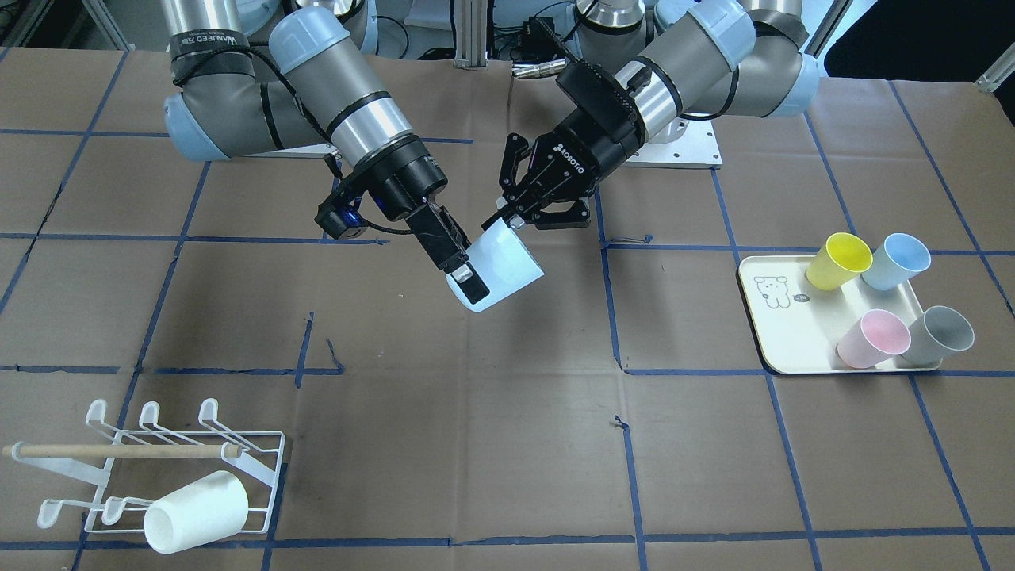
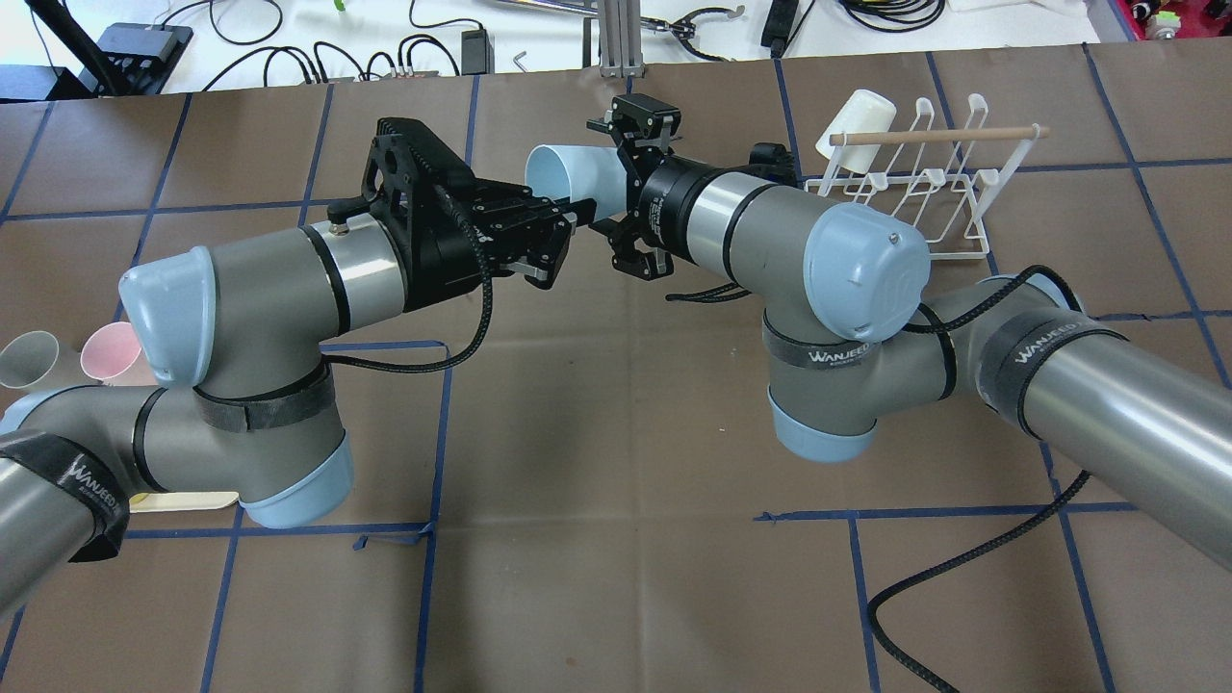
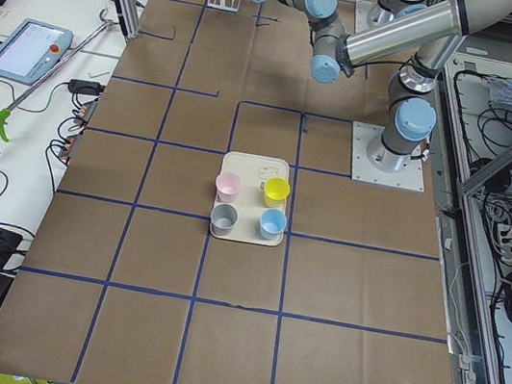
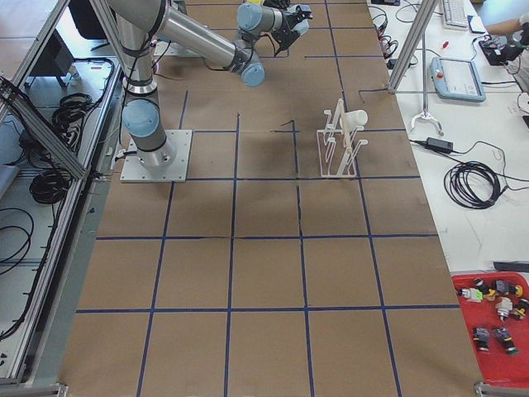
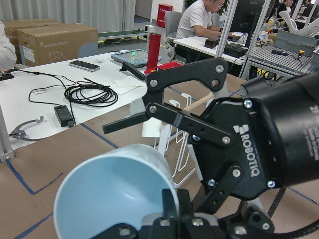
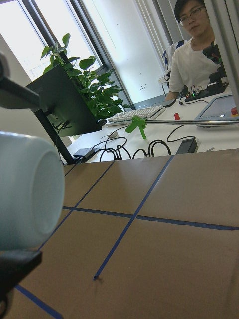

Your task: Transfer IKEA cup to right arm and place on rack

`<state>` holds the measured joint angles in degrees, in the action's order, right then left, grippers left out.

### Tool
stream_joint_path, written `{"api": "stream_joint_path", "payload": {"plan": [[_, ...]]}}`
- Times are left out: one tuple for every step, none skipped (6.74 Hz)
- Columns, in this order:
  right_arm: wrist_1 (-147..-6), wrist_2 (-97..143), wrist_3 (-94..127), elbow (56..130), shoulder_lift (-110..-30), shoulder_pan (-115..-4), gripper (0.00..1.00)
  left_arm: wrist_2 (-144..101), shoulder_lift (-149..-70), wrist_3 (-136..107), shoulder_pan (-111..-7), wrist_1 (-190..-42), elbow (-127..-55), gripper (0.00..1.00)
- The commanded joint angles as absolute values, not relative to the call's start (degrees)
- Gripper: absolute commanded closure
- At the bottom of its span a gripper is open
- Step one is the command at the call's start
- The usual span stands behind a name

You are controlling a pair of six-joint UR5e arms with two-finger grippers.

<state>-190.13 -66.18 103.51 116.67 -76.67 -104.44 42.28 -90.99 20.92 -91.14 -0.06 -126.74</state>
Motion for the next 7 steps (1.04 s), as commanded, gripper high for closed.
{"api": "stream_joint_path", "payload": {"plan": [[-190.2,-66.0,103.4,116.4,-76.1,-104.7,0.23,42.4,-90.9,20.9,-91.1,-0.1,-126.7,0.99],[-190.5,-66.0,103.2,116.5,-76.1,-104.7,0.44,42.4,-90.9,20.9,-91.1,-0.1,-126.7,0.99],[-190.5,-65.9,103.2,116.5,-76.2,-104.7,0.59,42.4,-90.7,19.3,-91.1,0.0,-126.7,0.99],[-190.5,-65.8,103.1,116.5,-76.2,-104.7,0.7,42.4,-90.7,19.0,-91.1,0.0,-126.7,0.98],[-190.5,-65.7,103.1,116.5,-76.2,-104.7,0.77,42.4,-90.7,19.0,-91.1,0.0,-126.6,0.95],[-190.5,-65.7,103.1,116.5,-76.2,-104.7,0.81,42.5,-90.8,18.9,-91.1,0.0,-126.3,0.71],[-190.5,-65.7,103.2,116.4,-76.2,-104.7,0.83,42.5,-90.7,18.3,-91.1,0.0,-126.1,0.25]]}}
